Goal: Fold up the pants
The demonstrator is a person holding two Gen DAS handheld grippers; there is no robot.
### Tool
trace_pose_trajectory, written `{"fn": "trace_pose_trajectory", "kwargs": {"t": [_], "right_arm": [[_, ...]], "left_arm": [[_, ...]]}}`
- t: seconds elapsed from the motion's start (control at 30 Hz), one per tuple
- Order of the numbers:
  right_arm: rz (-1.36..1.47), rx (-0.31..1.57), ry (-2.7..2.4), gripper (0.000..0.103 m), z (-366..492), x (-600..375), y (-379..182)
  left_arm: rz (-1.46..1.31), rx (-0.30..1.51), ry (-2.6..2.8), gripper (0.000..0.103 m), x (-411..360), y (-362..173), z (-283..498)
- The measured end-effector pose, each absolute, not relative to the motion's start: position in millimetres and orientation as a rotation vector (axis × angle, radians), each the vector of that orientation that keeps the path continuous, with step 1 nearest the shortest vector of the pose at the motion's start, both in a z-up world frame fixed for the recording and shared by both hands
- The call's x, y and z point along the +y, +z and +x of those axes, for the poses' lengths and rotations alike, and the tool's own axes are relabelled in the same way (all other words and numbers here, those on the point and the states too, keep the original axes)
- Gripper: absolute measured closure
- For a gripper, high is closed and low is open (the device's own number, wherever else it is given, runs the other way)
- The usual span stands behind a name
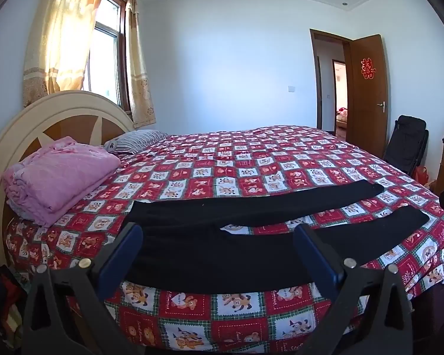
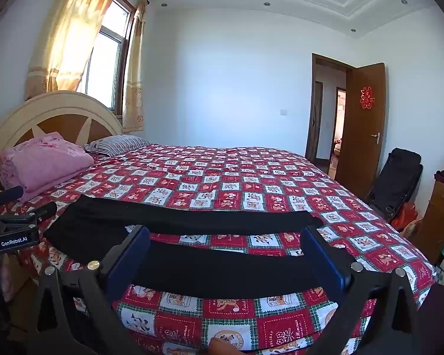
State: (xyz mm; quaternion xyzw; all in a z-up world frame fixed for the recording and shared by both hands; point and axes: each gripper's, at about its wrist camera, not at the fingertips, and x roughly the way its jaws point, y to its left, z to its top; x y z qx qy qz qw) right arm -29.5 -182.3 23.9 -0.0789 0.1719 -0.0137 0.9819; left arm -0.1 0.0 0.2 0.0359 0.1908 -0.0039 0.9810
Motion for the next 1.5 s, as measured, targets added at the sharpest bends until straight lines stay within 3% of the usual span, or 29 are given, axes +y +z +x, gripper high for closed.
{"fn": "trace_pose_trajectory", "kwargs": {"t": [1.5], "right_arm": [[-0.177,0.382,-0.026,0.001,-24,-181,12]], "left_arm": [[0.041,0.404,0.009,0.0,13,-4,4]]}}
